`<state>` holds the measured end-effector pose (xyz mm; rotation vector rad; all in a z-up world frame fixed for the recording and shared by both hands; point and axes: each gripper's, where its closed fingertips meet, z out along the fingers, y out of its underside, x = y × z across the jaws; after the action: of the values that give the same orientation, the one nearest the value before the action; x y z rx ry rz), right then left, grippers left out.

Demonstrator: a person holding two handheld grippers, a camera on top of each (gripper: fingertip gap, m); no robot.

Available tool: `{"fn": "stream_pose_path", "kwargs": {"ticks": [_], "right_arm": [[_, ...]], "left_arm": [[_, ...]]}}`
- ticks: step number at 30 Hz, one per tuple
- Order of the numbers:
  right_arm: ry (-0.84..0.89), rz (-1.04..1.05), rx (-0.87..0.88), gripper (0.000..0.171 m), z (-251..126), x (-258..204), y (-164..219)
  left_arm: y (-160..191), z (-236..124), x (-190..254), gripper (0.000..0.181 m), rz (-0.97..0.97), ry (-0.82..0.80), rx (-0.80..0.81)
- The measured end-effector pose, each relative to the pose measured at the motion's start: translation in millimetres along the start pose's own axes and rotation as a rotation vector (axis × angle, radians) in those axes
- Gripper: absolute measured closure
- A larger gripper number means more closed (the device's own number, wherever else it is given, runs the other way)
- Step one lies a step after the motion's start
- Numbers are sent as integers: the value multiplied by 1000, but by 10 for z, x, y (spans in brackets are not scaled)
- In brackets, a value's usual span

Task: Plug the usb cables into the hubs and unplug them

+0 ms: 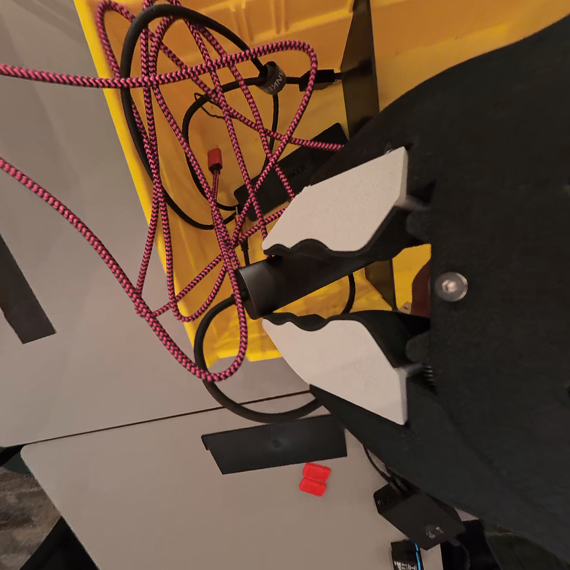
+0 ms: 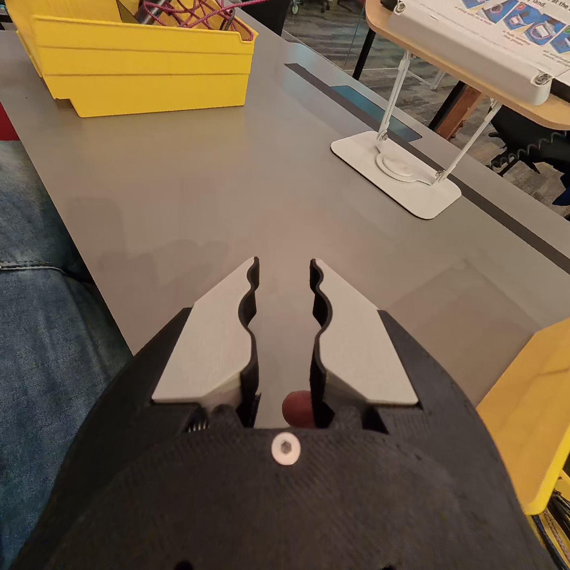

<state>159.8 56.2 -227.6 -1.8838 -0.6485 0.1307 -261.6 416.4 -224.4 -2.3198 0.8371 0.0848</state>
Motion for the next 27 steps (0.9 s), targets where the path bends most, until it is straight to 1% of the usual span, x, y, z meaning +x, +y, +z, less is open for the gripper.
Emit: {"fn": "stream_pose_path", "kwargs": {"ticks": [10,16,27], "right_arm": [[-16,-14,2,140,53,-49,-27],[-29,-29,6,140,88,-56,-70],[-48,-54,9,137,162,-125,-125]], "left_arm": [[-169,-326,-137,147,-18,-23,105],[-299,-625,-248,147,-30,-58,184],[-678,-1267,-380,148,-39,-97,333]]}}
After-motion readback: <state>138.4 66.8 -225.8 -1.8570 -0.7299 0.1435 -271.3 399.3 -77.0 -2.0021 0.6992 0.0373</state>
